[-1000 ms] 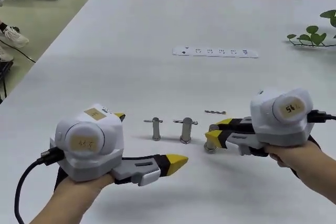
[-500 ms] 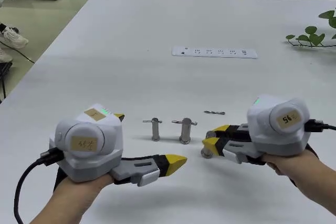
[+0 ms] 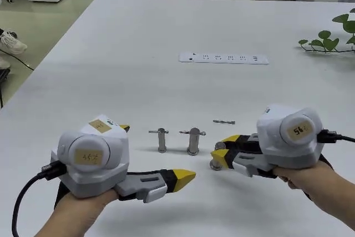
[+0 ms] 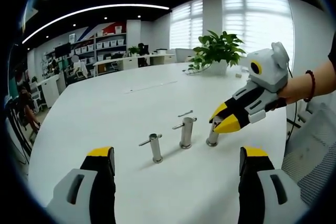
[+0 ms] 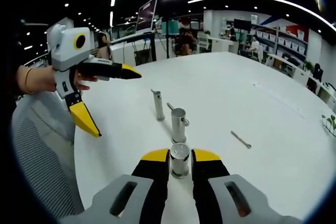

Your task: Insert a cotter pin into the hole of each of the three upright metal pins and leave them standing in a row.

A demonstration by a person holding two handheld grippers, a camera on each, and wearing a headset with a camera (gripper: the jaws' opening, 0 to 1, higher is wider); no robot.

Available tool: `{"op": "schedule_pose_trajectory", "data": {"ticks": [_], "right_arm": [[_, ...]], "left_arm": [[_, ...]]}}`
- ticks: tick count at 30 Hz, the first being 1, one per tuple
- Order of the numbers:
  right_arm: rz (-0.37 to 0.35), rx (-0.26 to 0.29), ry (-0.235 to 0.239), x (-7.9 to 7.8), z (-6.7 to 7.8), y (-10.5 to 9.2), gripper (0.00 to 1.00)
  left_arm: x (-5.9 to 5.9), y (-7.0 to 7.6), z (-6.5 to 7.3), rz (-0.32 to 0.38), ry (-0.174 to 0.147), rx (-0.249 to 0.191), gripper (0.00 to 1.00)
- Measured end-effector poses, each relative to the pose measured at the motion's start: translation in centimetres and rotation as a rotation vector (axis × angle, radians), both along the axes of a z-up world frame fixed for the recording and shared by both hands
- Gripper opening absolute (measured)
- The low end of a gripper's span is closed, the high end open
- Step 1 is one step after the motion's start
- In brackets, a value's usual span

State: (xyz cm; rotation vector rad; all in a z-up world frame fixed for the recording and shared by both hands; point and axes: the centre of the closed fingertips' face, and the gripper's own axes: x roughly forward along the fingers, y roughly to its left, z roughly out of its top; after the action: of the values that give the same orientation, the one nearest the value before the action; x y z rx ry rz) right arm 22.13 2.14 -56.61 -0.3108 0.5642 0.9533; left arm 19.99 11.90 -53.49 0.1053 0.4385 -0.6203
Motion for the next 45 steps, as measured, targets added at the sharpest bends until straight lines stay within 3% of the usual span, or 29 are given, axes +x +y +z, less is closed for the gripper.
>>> {"op": "schedule_pose_trajectory", "data": {"ticks": [13,27,36,40,45], "right_arm": [[0.005,0.039,0.045,-0.5,1.1,-0.9,0.29],[0.033,0.045,0.052,0.4,3.4,-2.6,0.29],[0.053,-0.020,0.049,1.9,3.9,-3.4,0.27],[0.053,-0.039,0.072,2.7,3.7,-3.6,0.26],[0.061,-0.079,0.099,4.0,3.1,-3.8,0.24]], "left_arm": [[0.0,0.0,0.0,0.006,0.009,-0.009,0.99],[0.1,-0.1,0.4,0.007,-0.005,-0.018,0.99],[0.0,-0.1,0.3,0.004,0.004,-0.020,0.99],[0.2,-0.3,0.9,0.007,-0.020,-0.048,0.99],[0.1,0.0,0.4,0.013,0.002,-0.028,0.99]]}}
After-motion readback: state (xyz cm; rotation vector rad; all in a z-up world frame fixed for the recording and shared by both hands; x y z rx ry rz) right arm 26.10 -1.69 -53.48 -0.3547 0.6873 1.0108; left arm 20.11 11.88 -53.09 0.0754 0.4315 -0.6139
